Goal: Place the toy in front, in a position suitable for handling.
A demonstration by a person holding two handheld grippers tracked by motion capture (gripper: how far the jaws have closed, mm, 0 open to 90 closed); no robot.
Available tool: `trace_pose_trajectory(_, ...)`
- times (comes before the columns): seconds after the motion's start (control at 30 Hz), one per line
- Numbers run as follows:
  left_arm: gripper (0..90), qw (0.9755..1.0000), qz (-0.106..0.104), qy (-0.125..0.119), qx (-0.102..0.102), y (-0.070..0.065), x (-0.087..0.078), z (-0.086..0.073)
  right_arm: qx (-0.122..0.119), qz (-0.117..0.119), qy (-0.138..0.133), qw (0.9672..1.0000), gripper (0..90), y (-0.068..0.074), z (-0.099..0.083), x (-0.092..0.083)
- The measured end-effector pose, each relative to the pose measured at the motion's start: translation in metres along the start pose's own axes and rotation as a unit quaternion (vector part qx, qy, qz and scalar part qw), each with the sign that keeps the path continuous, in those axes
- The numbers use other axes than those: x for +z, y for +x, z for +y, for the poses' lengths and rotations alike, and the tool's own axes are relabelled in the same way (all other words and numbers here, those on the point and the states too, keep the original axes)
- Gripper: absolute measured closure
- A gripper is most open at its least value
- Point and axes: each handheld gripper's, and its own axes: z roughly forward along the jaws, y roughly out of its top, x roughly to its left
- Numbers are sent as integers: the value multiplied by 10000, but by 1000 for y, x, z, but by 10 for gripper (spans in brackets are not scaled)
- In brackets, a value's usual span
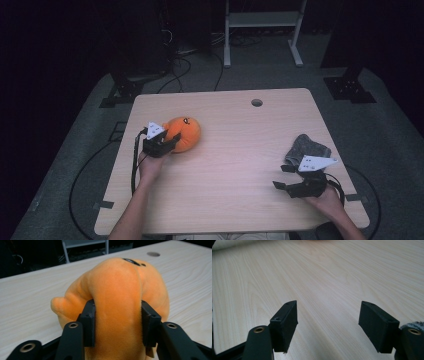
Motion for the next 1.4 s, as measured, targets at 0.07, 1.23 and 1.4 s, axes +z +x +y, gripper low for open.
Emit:
trace_pose_trajectory(0.07, 581, 9999, -65, -96, 3, -2, -4, 3, 12, -4, -35, 10000, 301, -1, 0, -1)
trace_pose_trajectory(1.23, 577, 9764, -1985, -307, 789, -119, -14, 13, 140, -53, -137, 9998, 302, -6, -1, -4)
trace_pose_trajectory(1.4, 575, 9727, -2161, -262, 803, -125, -15, 11, 161, -57, -137, 9998, 302, -7, -1, -5)
